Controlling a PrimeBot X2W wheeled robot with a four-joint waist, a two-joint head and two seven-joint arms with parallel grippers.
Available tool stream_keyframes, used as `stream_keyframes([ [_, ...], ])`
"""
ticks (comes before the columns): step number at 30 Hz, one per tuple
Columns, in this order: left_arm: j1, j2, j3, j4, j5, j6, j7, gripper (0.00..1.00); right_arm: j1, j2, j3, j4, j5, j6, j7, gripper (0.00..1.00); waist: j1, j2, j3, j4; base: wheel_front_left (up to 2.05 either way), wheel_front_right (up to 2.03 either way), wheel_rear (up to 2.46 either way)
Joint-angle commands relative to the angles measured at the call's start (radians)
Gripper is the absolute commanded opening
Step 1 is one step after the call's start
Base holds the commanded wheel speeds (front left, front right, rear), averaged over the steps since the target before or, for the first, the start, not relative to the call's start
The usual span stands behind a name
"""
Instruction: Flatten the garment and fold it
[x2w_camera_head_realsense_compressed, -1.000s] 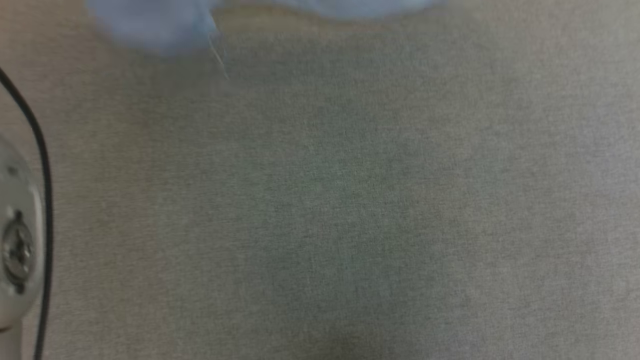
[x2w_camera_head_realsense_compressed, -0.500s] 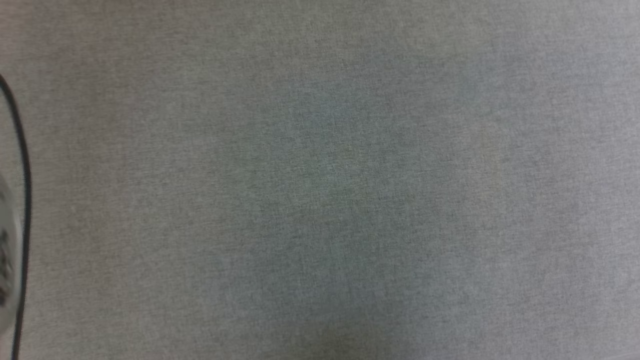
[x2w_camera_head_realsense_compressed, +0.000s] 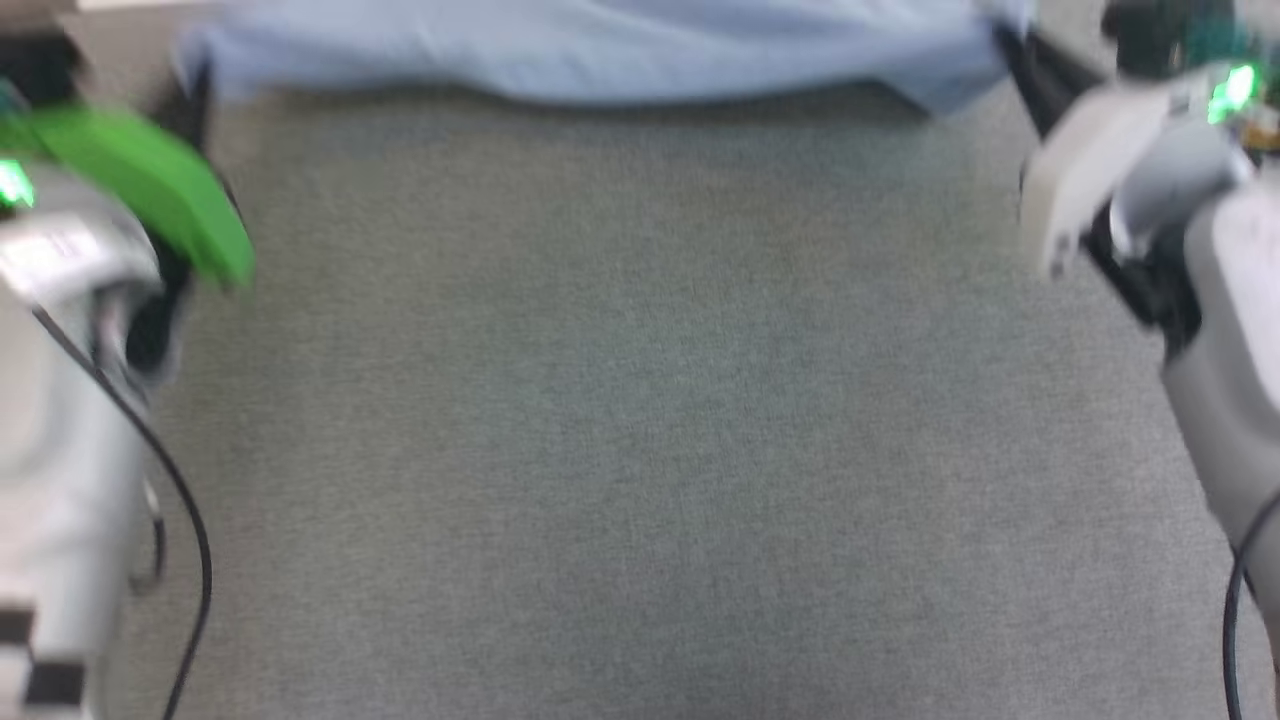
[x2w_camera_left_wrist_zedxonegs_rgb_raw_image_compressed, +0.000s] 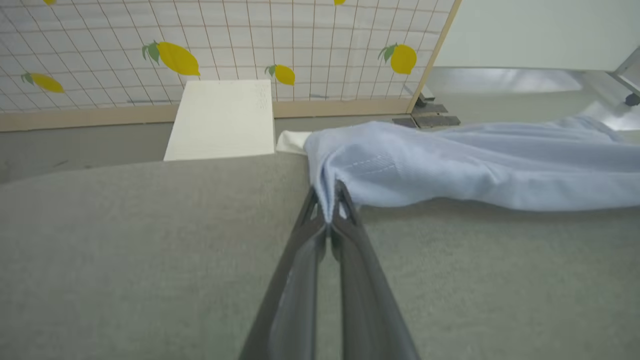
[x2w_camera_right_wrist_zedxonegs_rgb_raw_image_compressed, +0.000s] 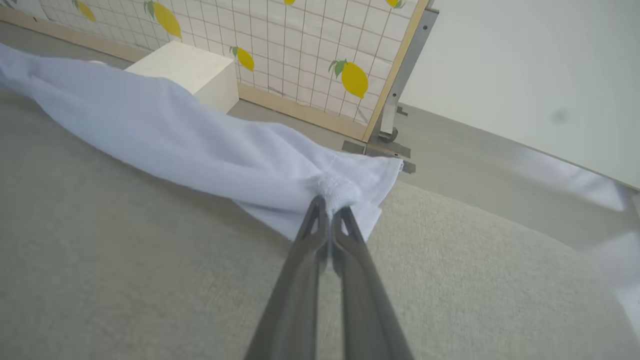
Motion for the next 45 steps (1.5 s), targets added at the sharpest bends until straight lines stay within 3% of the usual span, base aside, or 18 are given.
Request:
stream_keyframes([
  [1,0.077,0.013,-0.006,-0.029,-0.018,-0.003,0.028,0.00,0.053,-0.017,-0.003,-0.023,0.016,-0.002,0.007,0.00,0.0001,0.0000,-0.094,0.036,0.00,0.00,0.00],
  [6,0.411,0.048,-0.027,-0.231,-0.098,0.034,0.190,0.00,0.275,-0.058,-0.065,-0.130,0.026,-0.002,0.044,0.00,0.0001,0.0000,-0.177,0.060,0.00,0.00,0.00],
  [14,0.797,0.085,-0.048,-0.525,-0.194,0.134,0.351,0.00,0.559,-0.047,-0.183,-0.272,-0.004,-0.002,0.128,0.00,0.0001,0.0000,-0.237,0.087,0.00,0.00,0.00],
  [22,1.030,0.086,-0.071,-0.694,-0.229,0.228,0.403,0.00,0.783,-0.026,-0.281,-0.363,-0.023,-0.002,0.258,0.00,0.0001,0.0000,-0.261,0.104,0.00,0.00,0.00],
  [29,1.155,0.065,-0.098,-0.740,-0.262,0.266,0.422,0.00,0.946,0.003,-0.346,-0.388,-0.041,-0.002,0.373,0.00,0.0001,0.0000,-0.278,0.095,0.00,0.00,0.00],
  [34,1.170,0.052,-0.082,-0.766,-0.197,0.242,0.280,0.00,1.011,0.054,-0.389,-0.421,-0.044,-0.002,0.330,0.00,0.0001,0.0000,-0.285,0.089,0.00,0.00,0.00],
  [39,1.105,-0.023,-0.080,-0.735,-0.080,0.197,0.019,0.00,1.036,0.123,-0.404,-0.444,-0.046,-0.002,0.136,0.00,0.0001,0.0000,-0.288,0.082,0.00,0.00,0.00],
  [45,0.963,-0.086,-0.102,-0.660,0.085,0.170,-0.246,0.00,0.996,0.123,-0.356,-0.443,-0.066,-0.002,-0.095,0.00,0.0001,0.0000,-0.274,0.067,0.00,0.00,0.00],
])
